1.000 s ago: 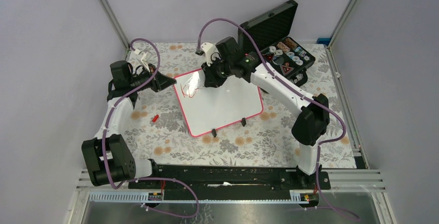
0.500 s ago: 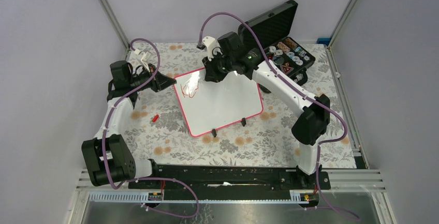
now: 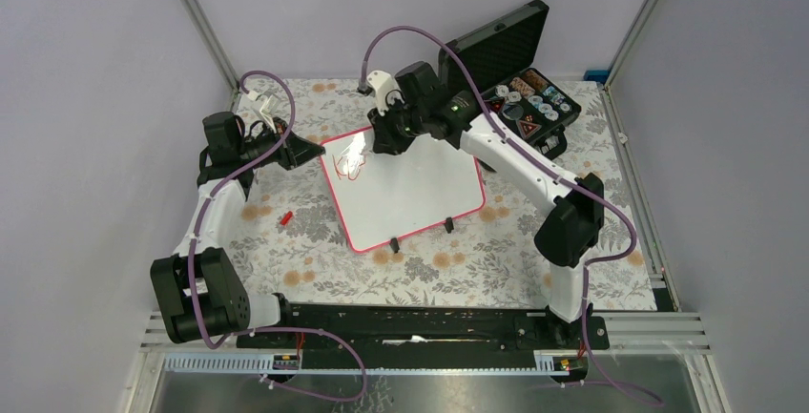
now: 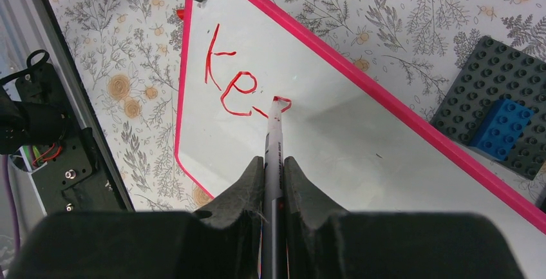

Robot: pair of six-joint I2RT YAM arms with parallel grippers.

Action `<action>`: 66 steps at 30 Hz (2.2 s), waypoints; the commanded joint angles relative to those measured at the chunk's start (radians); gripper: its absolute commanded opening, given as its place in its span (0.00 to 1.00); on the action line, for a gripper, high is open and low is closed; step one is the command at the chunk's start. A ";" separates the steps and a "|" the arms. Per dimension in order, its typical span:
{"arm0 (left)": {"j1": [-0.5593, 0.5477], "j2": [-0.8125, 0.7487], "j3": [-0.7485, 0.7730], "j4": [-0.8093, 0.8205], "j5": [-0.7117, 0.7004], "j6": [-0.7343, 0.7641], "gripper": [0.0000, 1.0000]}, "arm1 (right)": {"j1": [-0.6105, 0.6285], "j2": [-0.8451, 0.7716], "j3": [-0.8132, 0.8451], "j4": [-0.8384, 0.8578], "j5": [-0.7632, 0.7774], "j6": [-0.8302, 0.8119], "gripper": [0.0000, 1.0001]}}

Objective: Write a sentence on the whiteboard

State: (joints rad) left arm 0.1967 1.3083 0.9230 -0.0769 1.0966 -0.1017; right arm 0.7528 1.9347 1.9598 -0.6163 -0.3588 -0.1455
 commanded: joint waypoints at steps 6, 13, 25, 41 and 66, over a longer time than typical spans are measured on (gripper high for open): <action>-0.014 -0.019 -0.007 0.023 0.011 0.041 0.00 | 0.017 -0.002 -0.033 0.015 0.003 -0.014 0.00; -0.014 -0.018 -0.006 0.023 0.011 0.040 0.00 | 0.017 -0.026 -0.084 0.041 -0.005 -0.012 0.00; -0.014 -0.021 -0.009 0.023 0.008 0.040 0.00 | 0.003 -0.060 -0.117 0.039 0.028 -0.028 0.00; -0.015 -0.023 -0.009 0.023 0.010 0.039 0.00 | -0.024 -0.103 -0.079 0.021 0.013 -0.031 0.00; -0.014 -0.024 -0.010 0.023 0.010 0.042 0.00 | -0.037 -0.067 -0.056 0.024 0.016 -0.030 0.00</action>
State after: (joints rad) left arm 0.1967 1.3079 0.9226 -0.0765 1.0996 -0.1017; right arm 0.7216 1.8843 1.8942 -0.6083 -0.3561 -0.1612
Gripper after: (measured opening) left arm 0.044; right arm 0.189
